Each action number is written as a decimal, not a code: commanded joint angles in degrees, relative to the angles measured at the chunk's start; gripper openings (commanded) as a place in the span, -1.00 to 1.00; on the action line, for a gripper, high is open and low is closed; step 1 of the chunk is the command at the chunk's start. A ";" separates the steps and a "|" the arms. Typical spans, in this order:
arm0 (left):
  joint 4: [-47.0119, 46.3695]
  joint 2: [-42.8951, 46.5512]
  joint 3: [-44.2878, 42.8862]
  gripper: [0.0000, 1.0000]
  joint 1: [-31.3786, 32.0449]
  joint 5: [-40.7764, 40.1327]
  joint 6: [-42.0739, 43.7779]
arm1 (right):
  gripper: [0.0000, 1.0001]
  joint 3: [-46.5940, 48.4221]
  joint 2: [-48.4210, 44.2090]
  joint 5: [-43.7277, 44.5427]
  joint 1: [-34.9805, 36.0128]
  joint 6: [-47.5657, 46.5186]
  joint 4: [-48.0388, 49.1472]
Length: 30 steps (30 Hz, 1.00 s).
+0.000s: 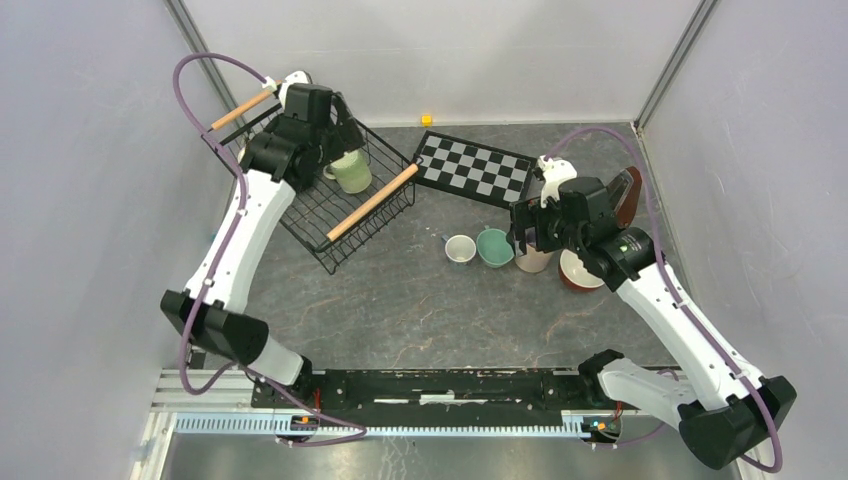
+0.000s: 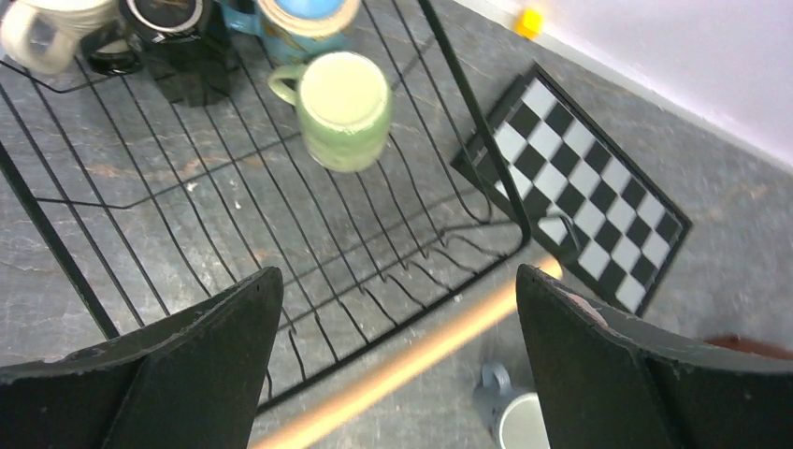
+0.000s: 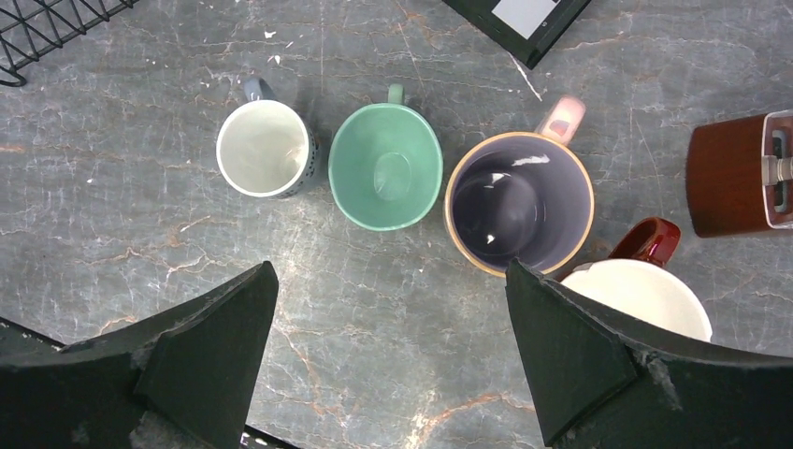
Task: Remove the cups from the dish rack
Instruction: Unload the cup from the dish rack.
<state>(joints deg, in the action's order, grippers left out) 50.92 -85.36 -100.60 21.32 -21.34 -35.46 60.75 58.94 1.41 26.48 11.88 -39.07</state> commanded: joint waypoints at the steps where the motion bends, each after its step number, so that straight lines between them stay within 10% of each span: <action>1: -1.62 -5.60 -4.85 1.00 -4.90 -0.01 -3.80 | 0.96 2.59 0.17 -1.02 0.31 -0.28 2.30; 30: 6.72 -45.11 -32.24 1.00 -11.58 -3.90 -16.14 | 0.96 5.13 1.97 0.46 0.76 -1.29 -1.61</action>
<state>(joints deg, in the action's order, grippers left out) 55.29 -128.88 -130.08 10.09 -22.63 -47.64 63.90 60.84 1.52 26.98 11.64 -41.36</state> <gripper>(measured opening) 0.996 0.982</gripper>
